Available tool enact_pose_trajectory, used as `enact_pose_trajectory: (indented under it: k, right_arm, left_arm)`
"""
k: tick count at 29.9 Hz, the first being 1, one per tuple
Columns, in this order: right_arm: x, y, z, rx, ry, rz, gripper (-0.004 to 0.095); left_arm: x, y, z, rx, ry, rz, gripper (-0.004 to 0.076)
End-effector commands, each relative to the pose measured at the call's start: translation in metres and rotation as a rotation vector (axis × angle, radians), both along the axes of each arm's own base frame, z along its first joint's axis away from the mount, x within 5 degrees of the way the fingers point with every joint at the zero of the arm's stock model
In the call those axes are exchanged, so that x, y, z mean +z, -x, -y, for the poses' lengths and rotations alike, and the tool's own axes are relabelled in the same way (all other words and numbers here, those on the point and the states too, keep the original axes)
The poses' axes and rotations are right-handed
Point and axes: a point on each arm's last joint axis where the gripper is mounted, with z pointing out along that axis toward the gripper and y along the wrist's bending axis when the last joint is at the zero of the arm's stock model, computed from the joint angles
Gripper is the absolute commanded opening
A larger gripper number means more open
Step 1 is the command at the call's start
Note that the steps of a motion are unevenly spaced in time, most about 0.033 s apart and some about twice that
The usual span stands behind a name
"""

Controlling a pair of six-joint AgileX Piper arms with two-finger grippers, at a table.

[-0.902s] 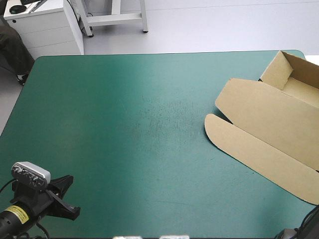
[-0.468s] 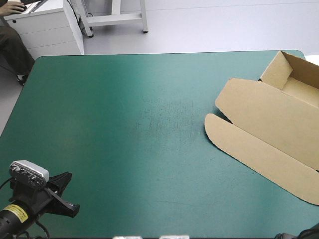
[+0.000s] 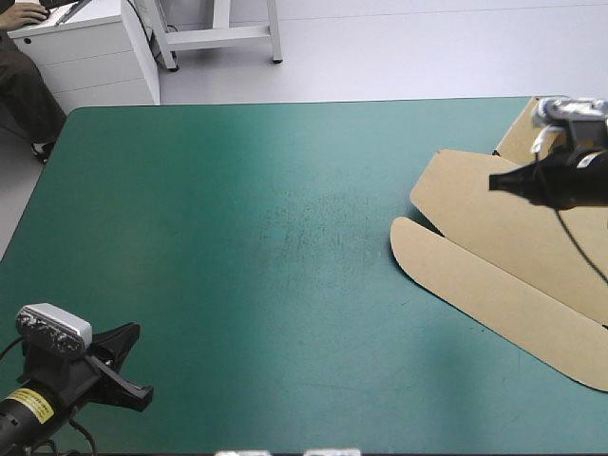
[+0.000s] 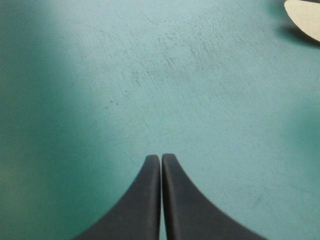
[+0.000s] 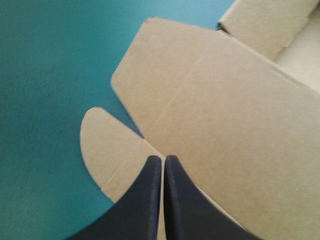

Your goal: Fold the box

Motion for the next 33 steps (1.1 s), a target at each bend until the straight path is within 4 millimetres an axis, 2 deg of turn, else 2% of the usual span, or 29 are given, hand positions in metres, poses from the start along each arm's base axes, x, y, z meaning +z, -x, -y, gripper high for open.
enact_pose_trajectory:
  k: [1, 5, 10, 13, 17, 25, 33]
  right_arm:
    - [0.006, 0.036, -0.026, 0.103, 0.067, 0.186, 0.0000]
    - [-0.016, 0.074, -0.039, 0.178, 0.083, 0.253, -0.0001]
    - [-0.041, 0.122, -0.035, 0.186, 0.096, 0.371, -0.0001]
    - [-0.057, 0.145, -0.031, 0.174, 0.094, 0.425, -0.0001]
    - [-0.077, 0.169, -0.027, 0.147, 0.073, 0.495, -0.0001]
    - [-0.112, 0.201, -0.022, 0.130, 0.053, 0.555, -0.0001]
    - [-0.138, 0.217, -0.020, 0.106, 0.015, 0.580, -0.0001]
  left_arm:
    - [0.015, -0.004, 0.000, 0.011, 0.028, 0.102, -0.0010]
    - [0.016, -0.006, -0.003, 0.030, -0.012, 0.139, -0.0010]
    - [0.018, -0.008, -0.004, 0.034, -0.032, 0.189, -0.0010]
    - [0.011, -0.011, -0.002, 0.033, -0.018, 0.214, -0.0010]
    - [-0.012, -0.011, 0.000, 0.027, 0.017, 0.221, -0.0010]
    - [-0.037, 0.001, -0.005, 0.023, 0.024, 0.241, -0.0010]
    - [-0.036, 0.013, -0.010, 0.023, 0.060, 0.300, -0.0010]
